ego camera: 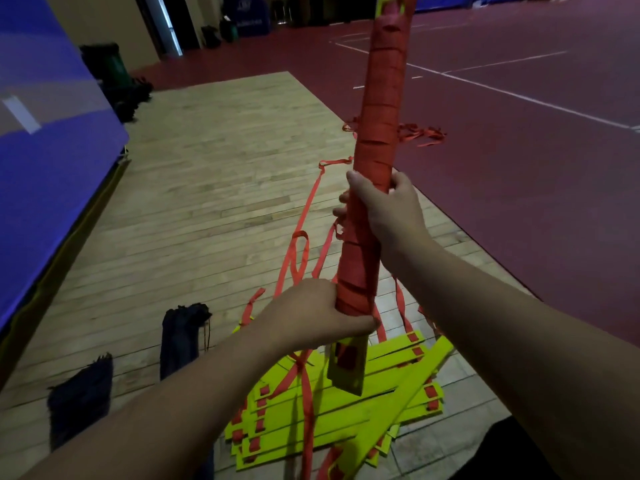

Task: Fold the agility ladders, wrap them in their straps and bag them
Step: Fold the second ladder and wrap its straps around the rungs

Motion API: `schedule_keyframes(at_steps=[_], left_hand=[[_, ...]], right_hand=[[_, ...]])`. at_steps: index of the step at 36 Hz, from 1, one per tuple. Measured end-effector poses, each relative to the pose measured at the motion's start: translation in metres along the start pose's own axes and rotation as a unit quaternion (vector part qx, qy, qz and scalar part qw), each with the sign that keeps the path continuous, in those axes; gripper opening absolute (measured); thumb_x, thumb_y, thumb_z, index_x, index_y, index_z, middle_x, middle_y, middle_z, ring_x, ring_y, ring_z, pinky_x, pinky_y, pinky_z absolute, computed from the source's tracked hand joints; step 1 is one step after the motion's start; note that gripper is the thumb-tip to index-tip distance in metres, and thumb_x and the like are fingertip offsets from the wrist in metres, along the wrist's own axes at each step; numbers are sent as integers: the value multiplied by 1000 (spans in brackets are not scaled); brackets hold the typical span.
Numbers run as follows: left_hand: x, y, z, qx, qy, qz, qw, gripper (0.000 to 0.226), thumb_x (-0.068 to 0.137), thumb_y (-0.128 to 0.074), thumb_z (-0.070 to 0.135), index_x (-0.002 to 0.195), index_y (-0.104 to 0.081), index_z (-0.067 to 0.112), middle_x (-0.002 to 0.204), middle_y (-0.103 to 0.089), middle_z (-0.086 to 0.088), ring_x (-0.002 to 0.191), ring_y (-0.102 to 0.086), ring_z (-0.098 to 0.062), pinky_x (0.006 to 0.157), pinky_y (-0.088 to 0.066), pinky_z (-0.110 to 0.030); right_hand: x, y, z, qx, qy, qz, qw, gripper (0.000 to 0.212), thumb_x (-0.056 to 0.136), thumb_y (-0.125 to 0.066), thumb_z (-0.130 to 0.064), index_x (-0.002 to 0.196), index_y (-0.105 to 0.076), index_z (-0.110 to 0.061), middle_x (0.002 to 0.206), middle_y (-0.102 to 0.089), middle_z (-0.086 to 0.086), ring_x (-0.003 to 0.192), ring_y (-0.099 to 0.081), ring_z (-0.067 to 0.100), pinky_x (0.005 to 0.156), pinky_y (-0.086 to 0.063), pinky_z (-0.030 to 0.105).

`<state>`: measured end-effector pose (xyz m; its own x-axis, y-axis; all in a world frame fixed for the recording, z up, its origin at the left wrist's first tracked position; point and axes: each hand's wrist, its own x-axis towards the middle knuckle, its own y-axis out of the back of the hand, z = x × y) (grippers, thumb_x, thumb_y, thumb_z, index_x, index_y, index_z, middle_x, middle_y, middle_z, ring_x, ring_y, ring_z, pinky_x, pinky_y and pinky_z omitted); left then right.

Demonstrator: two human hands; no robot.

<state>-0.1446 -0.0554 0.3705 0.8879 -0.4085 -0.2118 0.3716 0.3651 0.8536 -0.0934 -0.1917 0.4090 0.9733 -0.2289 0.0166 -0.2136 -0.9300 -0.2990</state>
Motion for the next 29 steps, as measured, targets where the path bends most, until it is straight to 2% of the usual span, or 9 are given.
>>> schedule_keyframes(at_steps=[4,6,9,12,16,18,21,25,29], left_hand=[[-8,21,0,-240,-78,-88,964,31,71,-77,51,76,-69,22,64,-62,4,59,-57,-14,56,-45,-21],[-15,29,6,-330,-120,-134,927,23,62,-73,50,74,-73,30,68,-63,7,63,-57,-14,58,-46,-18],[-18,29,12,-382,-138,-186,895,17,61,-71,44,76,-76,38,71,-68,8,61,-60,-13,54,-49,-19],[-17,27,13,-397,-103,-219,885,25,60,-74,42,82,-78,34,90,-72,-10,72,-63,-31,55,-53,-23],[-17,33,11,-382,-20,-285,879,29,69,-78,34,91,-72,17,86,-70,-12,64,-66,-21,58,-57,-27],[-18,40,5,-309,19,-310,899,44,70,-78,51,91,-73,12,79,-67,-15,62,-67,-28,66,-59,-38],[-16,42,-4,-197,26,-278,940,71,76,-72,66,99,-63,0,70,-63,-13,62,-65,-34,73,-54,-59],[-12,27,1,-149,23,-176,973,80,68,-62,82,94,-61,6,65,-61,-9,55,-62,-30,61,-51,-45],[-7,4,7,-22,-8,-42,999,48,75,-68,71,82,-63,24,71,-67,2,66,-66,-16,65,-54,-34]], right_hand=[[1,4,-18,159,-70,-94,980,49,93,-65,-40,124,-51,-4,99,-62,19,70,-68,30,60,-57,35],[1,4,-24,245,-114,-146,952,43,93,-61,-46,114,-53,-9,92,-61,15,65,-65,28,61,-56,33],[-4,1,-23,285,-195,-248,905,54,83,-56,-60,96,-58,-8,78,-63,9,51,-59,20,53,-53,27],[-6,0,-17,245,-234,-290,895,61,85,-48,-70,85,-56,-10,62,-57,5,41,-51,14,45,-47,22],[-4,0,-13,135,-217,-224,941,59,89,-49,-72,83,-52,-14,60,-56,7,41,-55,16,43,-49,23],[-3,1,-11,71,-185,-168,965,56,89,-57,-69,92,-53,-13,64,-58,11,46,-59,20,48,-54,27],[3,8,-9,-16,-125,-96,987,54,88,-65,-61,95,-59,-8,67,-63,12,57,-65,27,63,-63,42],[15,12,-1,-55,-28,-21,998,36,90,-72,-48,92,-64,-13,75,-69,8,72,-70,29,82,-61,53],[18,12,6,21,-45,31,998,31,94,-70,-32,108,-58,-7,83,-66,21,73,-69,33,67,-58,41]])
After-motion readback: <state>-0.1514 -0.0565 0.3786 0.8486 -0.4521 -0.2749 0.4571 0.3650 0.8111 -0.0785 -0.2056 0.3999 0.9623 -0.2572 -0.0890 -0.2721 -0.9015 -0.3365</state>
